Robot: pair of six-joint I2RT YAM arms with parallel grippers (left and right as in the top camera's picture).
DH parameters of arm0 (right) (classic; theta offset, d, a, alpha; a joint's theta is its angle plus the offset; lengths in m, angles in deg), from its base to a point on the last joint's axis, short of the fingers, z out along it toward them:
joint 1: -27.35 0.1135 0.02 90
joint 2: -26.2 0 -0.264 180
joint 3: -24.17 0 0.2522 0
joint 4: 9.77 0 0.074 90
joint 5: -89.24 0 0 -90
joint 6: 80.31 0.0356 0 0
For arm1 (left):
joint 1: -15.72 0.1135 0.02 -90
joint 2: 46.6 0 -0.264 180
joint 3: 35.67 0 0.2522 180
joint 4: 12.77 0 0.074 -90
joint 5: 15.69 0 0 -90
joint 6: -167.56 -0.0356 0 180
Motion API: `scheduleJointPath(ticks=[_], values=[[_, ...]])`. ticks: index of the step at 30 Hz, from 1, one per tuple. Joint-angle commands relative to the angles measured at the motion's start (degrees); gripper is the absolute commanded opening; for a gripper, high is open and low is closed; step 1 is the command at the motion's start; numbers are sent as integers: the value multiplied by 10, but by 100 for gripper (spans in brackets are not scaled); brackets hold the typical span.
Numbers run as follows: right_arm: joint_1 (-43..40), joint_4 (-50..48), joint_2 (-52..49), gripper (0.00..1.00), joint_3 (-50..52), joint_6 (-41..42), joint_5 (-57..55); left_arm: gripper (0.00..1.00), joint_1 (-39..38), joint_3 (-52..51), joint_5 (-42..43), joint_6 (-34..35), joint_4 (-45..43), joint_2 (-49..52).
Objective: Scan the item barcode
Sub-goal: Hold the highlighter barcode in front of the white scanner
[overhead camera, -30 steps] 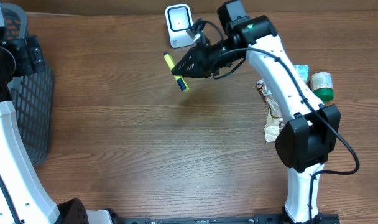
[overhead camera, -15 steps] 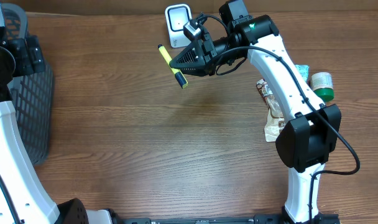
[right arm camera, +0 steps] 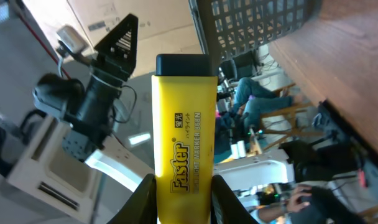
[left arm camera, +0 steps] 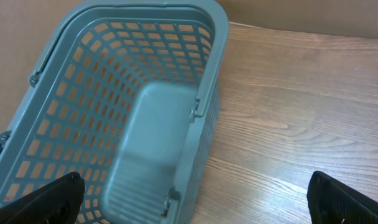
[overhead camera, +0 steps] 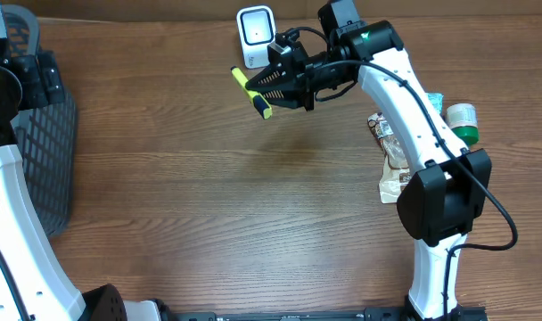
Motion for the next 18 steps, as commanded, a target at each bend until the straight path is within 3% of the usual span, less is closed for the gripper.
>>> scheduleJointPath(ticks=[1, 18], values=[[-4, -5, 14, 11, -12, 37, 19, 100, -5, 3, -1, -7, -2, 5], [-62, 9, 19, 11, -12, 38, 19, 100, -5, 3, -1, -7, -2, 5]])
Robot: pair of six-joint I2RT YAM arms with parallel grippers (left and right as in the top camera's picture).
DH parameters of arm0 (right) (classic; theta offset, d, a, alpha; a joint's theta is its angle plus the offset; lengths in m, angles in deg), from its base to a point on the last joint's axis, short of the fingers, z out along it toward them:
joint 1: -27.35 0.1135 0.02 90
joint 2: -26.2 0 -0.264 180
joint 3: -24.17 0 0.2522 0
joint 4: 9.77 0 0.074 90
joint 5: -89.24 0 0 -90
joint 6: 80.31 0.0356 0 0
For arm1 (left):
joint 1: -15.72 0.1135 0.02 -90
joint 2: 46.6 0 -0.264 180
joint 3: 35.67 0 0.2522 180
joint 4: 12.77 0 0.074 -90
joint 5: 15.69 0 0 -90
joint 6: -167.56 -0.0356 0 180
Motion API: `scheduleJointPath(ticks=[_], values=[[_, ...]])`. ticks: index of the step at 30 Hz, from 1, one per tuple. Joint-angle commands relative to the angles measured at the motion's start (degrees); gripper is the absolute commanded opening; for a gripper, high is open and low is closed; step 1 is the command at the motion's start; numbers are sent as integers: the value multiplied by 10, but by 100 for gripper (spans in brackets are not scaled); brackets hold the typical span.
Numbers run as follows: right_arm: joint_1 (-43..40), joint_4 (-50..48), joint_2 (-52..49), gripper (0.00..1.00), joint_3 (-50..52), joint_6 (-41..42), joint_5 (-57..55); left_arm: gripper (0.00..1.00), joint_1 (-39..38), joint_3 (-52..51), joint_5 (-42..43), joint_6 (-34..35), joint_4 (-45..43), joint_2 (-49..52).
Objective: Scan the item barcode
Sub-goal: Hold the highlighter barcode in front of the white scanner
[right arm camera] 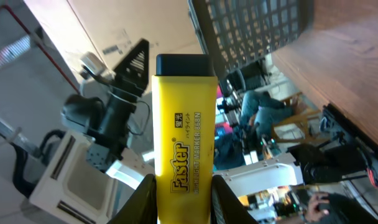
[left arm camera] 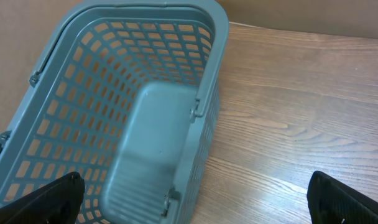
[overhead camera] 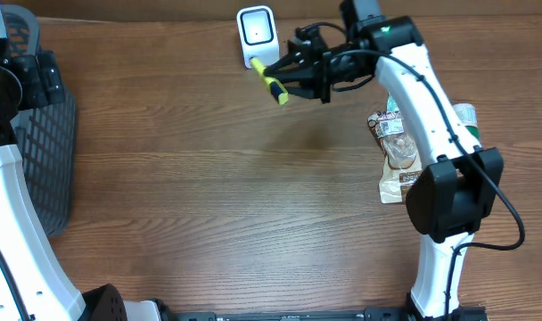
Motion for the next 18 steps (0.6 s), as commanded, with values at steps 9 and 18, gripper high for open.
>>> scheduleJointPath(ticks=[9, 18], values=[[-41, 3, 19, 11, -12, 6, 19, 100, -5, 3, -1, -7, -2, 5], [-44, -7, 19, 10, -12, 0, 19, 100, -5, 3, -1, -7, -2, 5]])
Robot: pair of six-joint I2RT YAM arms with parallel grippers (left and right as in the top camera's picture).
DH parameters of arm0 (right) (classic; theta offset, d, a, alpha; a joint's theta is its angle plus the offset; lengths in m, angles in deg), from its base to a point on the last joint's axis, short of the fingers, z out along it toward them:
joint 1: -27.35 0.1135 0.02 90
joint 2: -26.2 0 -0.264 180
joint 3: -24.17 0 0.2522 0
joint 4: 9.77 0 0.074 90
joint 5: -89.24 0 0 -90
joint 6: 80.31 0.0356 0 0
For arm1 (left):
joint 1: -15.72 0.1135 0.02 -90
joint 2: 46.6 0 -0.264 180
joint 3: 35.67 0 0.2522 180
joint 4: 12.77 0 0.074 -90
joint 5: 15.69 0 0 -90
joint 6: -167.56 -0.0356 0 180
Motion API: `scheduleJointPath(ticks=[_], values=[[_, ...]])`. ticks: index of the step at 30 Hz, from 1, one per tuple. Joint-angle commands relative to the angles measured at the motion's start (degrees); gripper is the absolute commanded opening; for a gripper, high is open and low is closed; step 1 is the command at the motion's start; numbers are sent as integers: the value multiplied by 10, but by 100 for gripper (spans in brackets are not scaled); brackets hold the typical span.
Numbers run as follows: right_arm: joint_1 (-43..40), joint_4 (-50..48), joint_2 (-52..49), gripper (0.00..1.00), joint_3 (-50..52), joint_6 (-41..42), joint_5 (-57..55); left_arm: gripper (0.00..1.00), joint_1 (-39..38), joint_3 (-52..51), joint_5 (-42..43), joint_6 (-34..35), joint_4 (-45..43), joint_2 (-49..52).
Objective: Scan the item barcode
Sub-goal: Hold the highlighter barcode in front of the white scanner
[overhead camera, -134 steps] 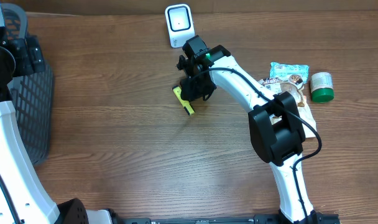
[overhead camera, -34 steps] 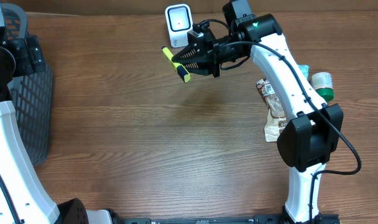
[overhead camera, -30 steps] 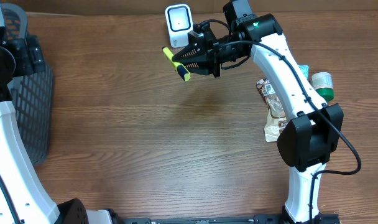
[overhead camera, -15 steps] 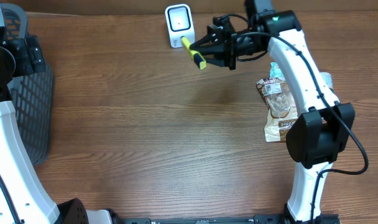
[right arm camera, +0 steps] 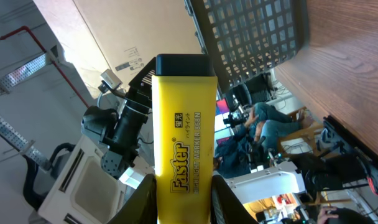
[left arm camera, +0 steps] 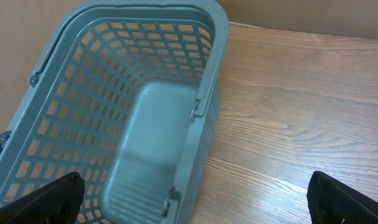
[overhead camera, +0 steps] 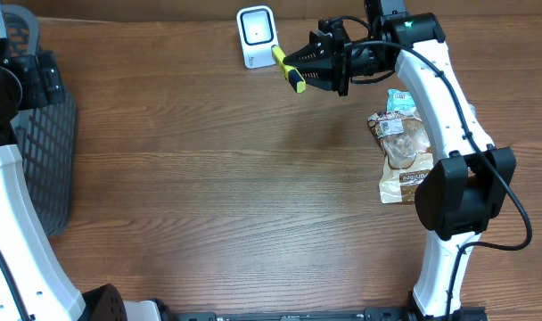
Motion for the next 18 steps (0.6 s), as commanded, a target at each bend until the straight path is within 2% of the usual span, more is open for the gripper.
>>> scheduleJointPath(ticks=[1, 18], values=[[-3, -10, 19, 10, -12, -4, 19, 100, -5, 3, -1, -7, -2, 5], [-4, -49, 19, 11, -12, -54, 19, 100, -5, 3, -1, -7, -2, 5]])
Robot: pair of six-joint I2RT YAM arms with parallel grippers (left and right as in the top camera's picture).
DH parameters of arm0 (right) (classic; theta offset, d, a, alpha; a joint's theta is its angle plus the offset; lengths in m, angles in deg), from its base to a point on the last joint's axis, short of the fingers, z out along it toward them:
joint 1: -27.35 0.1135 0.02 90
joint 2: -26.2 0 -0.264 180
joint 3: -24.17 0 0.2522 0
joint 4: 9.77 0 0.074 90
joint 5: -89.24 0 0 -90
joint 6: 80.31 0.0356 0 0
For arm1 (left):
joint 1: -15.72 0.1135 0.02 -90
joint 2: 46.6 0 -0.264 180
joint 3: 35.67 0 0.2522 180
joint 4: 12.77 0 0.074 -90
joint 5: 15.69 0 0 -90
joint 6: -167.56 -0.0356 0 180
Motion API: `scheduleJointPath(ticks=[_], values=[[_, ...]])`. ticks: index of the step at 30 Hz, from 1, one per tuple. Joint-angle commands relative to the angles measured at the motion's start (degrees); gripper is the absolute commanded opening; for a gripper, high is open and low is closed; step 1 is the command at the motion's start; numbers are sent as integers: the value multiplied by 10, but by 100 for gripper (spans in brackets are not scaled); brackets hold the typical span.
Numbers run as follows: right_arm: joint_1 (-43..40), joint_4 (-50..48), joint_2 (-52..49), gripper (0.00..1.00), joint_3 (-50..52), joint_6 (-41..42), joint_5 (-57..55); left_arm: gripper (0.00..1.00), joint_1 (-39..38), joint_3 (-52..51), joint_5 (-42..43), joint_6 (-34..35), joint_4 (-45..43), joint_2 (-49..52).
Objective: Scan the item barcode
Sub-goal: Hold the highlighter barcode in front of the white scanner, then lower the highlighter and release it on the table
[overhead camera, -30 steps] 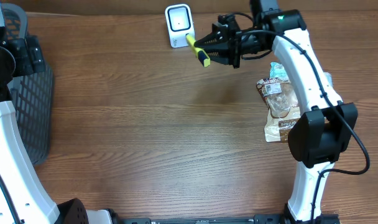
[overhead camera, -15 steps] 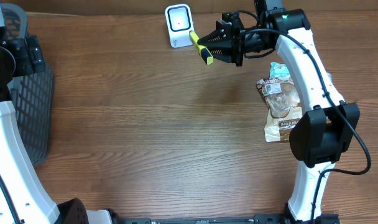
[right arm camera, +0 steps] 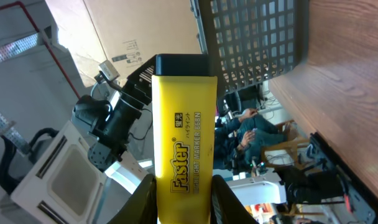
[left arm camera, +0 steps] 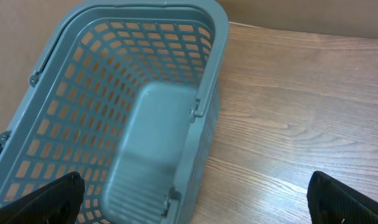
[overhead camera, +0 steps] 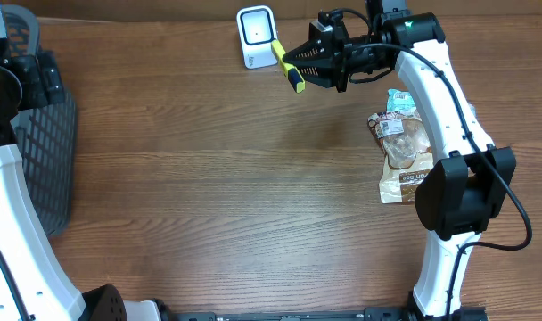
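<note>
A yellow highlighter marker (overhead camera: 288,68) with a black cap is held in the air by my right gripper (overhead camera: 308,65), which is shut on it. It hangs just right of the white barcode scanner (overhead camera: 256,36) at the table's back edge. In the right wrist view the marker (right arm camera: 183,124) fills the middle, its "Faster" print facing the camera, between the two fingers (right arm camera: 145,199). My left gripper (left arm camera: 195,199) stands open above the grey basket (left arm camera: 83,93), nothing between its fingertips.
Snack packets (overhead camera: 400,147) lie on the table by the right arm's base. The dark mesh basket (overhead camera: 39,134) stands at the table's left edge under the left arm. Bare wooden tabletop (overhead camera: 235,178) spreads between them.
My right gripper has shifted very slightly up and back with the marker, staying right of the scanner. The wrist view has tilted a little. The left arm has not moved.
My right gripper held the marker in front of and below the scanner. It then was closer to the scanner's lower right corner, then to the right of the scanner. Now it holds there with the marker still gripped. The left arm stayed over the basket.
</note>
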Motion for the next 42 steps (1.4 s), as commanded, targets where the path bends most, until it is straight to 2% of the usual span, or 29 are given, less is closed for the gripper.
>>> scheduleJointPath(ticks=[1, 5, 8, 11, 14, 18, 25, 32, 36, 38, 42], values=[[-4, -11, 19, 11, -12, -18, 19, 100, -5, 3, -1, -7, -2, 5], [-4, -27, 19, 11, -12, -42, 19, 100, -5, 3, -1, -7, -2, 5], [-3, -29, 19, 15, -12, -120, 2, 100, -5, 3, -1, -7, -2, 5], [4, 11, 19, 17, -12, -164, -125, 100, -5, 3, -1, -7, -2, 5], [23, 51, 19, 17, -9, -168, -279, 100, -5, 3, -1, -7, -2, 5], [64, 64, 18, 19, 12, -183, -381, 100, -5, 3, -1, -7, -2, 5], [141, -9, 0, 19, 103, -173, -383, 100, -5, 3, -1, -7, -2, 5], [168, -109, -4, 20, 213, -145, -376, 100, -5, 3, -1, -7, -2, 5], [168, -175, -4, 24, 279, -128, -384, 100, -5, 3, -1, -7, -2, 5], [168, -201, -4, 33, 307, -112, -403, 100, -5, 3, -1, -7, -2, 5], [168, -227, -4, 36, 339, -98, -447, 100, -5, 3, -1, -7, -2, 5]])
